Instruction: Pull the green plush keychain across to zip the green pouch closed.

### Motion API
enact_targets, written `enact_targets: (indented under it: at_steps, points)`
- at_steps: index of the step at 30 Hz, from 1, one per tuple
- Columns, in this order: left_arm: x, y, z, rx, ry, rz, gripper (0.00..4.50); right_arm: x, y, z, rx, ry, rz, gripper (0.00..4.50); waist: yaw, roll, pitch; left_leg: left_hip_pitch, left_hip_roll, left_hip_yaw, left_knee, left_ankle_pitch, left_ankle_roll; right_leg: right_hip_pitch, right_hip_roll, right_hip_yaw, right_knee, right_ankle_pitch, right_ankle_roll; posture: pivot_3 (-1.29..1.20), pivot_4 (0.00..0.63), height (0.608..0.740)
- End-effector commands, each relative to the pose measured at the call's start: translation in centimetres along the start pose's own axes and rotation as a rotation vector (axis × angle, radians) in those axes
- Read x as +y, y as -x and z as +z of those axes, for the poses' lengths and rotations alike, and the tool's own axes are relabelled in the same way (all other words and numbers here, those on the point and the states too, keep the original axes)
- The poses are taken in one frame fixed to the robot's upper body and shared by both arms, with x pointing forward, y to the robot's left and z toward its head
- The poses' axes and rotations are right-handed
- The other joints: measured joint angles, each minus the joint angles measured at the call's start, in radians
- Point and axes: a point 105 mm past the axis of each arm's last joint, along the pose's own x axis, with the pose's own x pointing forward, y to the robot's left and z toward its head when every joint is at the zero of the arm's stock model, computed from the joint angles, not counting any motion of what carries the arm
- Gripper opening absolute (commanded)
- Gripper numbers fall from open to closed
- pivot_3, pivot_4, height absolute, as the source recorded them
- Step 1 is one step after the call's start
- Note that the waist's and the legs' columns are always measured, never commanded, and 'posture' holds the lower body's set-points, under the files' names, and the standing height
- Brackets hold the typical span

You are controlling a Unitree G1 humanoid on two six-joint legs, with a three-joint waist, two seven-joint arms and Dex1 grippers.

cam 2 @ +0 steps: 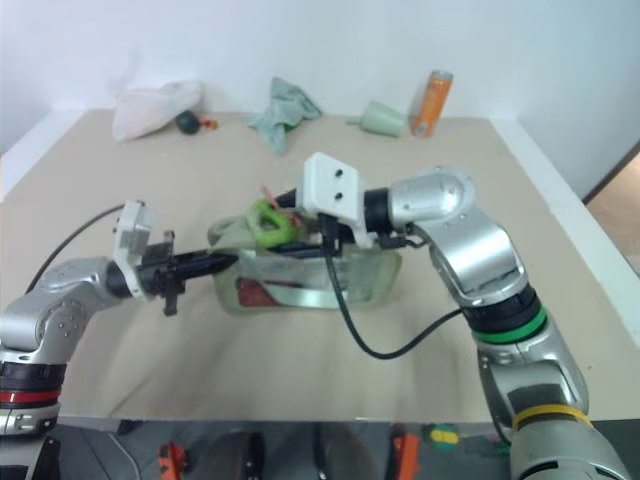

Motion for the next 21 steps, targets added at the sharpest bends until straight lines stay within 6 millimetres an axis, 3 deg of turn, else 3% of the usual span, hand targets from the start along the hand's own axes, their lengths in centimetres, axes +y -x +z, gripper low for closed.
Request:
enact_targets:
  at_steps: [1, 5, 6, 11, 15, 21]
  points:
    - [-0.3, -0.4, 0.3, -0.007, -0.024, -0.023, 0.0, -0.6, 0.5, 1.6, -0.041, 0.044, -0.013, 1.57, 0.0, 0.0, 0.0, 0.0, 0.0, 0.0, 0.0, 0.0, 0.0, 0.0, 0.0, 0.0, 0.0, 0.0, 0.0, 0.0, 0.15, 0.74]
    - [-0.3, -0.5, 0.4, -0.011, -0.023, -0.022, 0.0, -0.6, 0.5, 1.5, -0.043, 0.039, -0.008, 0.19, 0.0, 0.0, 0.0, 0.0, 0.0, 0.0, 0.0, 0.0, 0.0, 0.0, 0.0, 0.0, 0.0, 0.0, 0.0, 0.0, 0.15, 0.74]
    - [-0.3, -0.5, 0.4, -0.012, -0.022, -0.021, 0.0, -0.5, 0.6, 1.5, -0.043, 0.037, -0.007, 0.02, 0.0, 0.0, 0.0, 0.0, 0.0, 0.0, 0.0, 0.0, 0.0, 0.0, 0.0, 0.0, 0.0, 0.0, 0.0, 0.0, 0.15, 0.74]
    - [-0.2, -0.6, 0.4, -0.014, -0.022, -0.019, 0.0, -0.6, 0.9, 1.5, -0.041, 0.035, -0.006, 0.02, 0.0, 0.0, 0.0, 0.0, 0.0, 0.0, 0.0, 0.0, 0.0, 0.0, 0.0, 0.0, 0.0, 0.0, 0.0, 0.0, 0.15, 0.74]
    - [-0.2, -0.7, 0.3, -0.015, -0.019, -0.023, 0.0, -1.7, 1.9, 0.6, 0.017, 0.054, -0.083, 0.02, 0.001, 0.0, 0.0, 0.0, 0.0, 0.0, 0.0, 0.0, 0.0, 0.0, 0.0, 0.0, 0.0, 0.0, 0.0, 0.0, 0.15, 0.74]
    - [-0.3, -0.9, 0.2, -0.02, -0.016, -0.027, 0.0, -3.9, 7.8, -2.4, 0.251, 0.097, -0.248, 0.02, 0.014, 0.0, 0.0, 0.0, -0.002, 0.0, 0.001, 0.0, 0.0, 0.0, -0.002, 0.0, 0.0, 0.0, 0.0, 0.0, 0.15, 0.74]
